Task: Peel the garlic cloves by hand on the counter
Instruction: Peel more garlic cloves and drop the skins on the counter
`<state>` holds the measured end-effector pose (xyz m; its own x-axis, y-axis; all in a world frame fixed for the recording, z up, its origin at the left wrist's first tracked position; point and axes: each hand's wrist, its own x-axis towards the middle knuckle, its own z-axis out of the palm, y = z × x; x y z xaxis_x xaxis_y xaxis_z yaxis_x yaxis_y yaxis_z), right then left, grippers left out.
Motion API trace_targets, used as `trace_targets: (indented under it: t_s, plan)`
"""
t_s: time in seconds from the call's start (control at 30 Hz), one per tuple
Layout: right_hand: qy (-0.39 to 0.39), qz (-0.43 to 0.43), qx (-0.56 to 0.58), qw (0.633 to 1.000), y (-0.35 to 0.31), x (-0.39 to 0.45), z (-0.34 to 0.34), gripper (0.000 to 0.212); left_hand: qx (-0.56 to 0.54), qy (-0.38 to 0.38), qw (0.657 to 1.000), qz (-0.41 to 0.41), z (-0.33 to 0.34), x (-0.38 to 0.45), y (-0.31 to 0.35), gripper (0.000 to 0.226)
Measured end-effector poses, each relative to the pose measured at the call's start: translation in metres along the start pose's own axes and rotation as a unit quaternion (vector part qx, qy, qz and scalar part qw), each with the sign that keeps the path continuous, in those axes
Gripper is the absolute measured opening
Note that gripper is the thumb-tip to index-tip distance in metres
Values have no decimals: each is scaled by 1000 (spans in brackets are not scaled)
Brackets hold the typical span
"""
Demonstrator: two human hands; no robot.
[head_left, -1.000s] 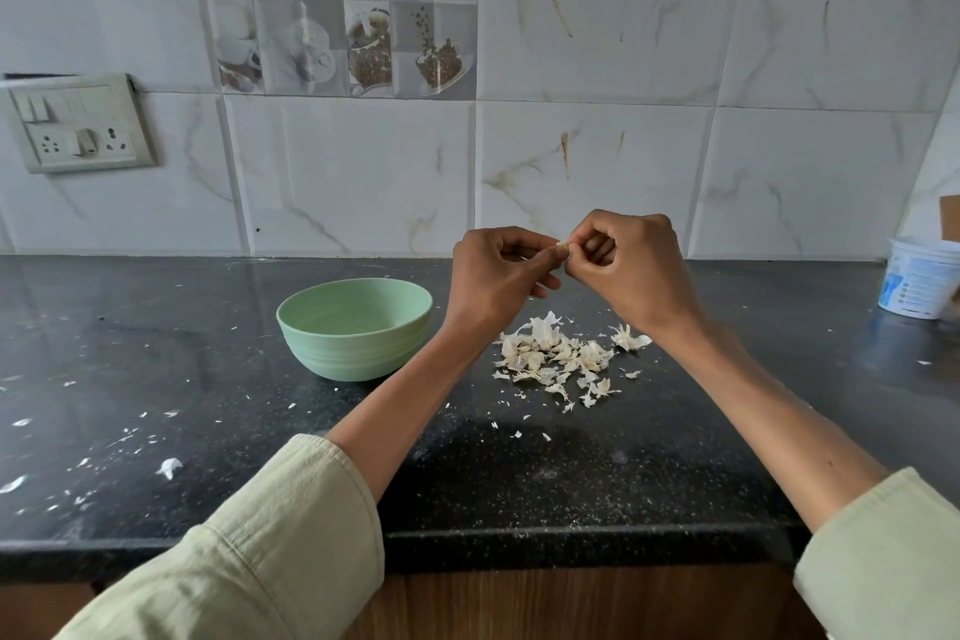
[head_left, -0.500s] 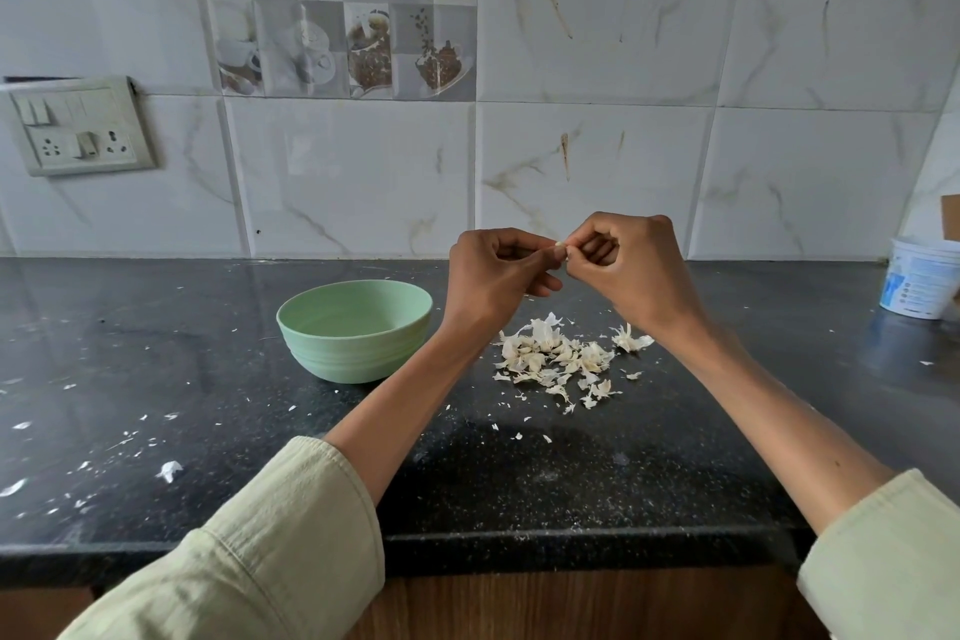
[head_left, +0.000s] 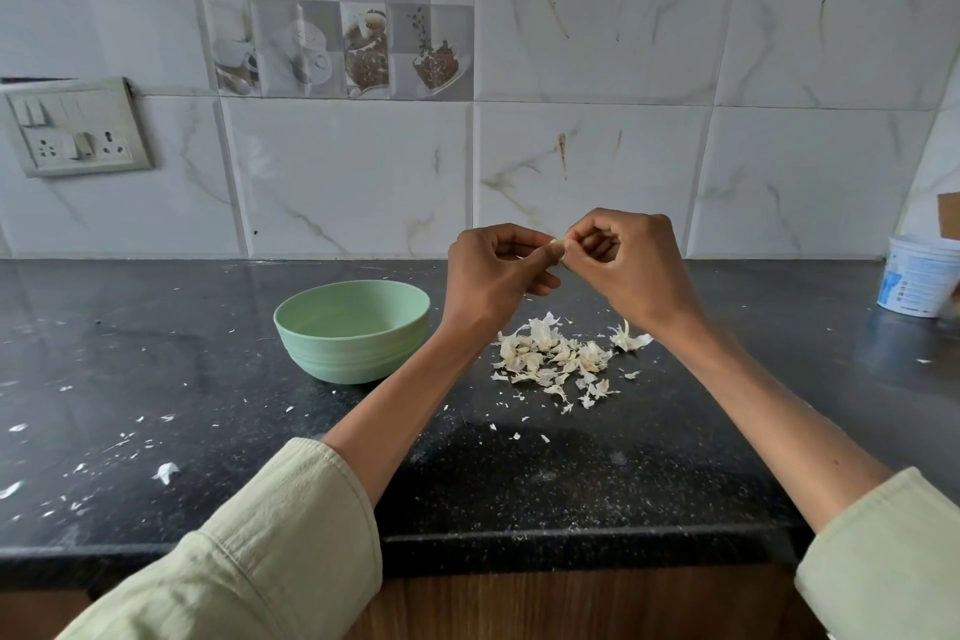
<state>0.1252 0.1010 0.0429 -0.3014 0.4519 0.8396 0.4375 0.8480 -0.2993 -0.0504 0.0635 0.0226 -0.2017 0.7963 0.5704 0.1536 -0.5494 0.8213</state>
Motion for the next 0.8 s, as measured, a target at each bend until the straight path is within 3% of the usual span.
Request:
trace_targets:
  t_s: [0.8]
  plan:
    - [6,-3,-11,1000,6,3,2,7,-20,-5,1000,-2,3,-2,3,16]
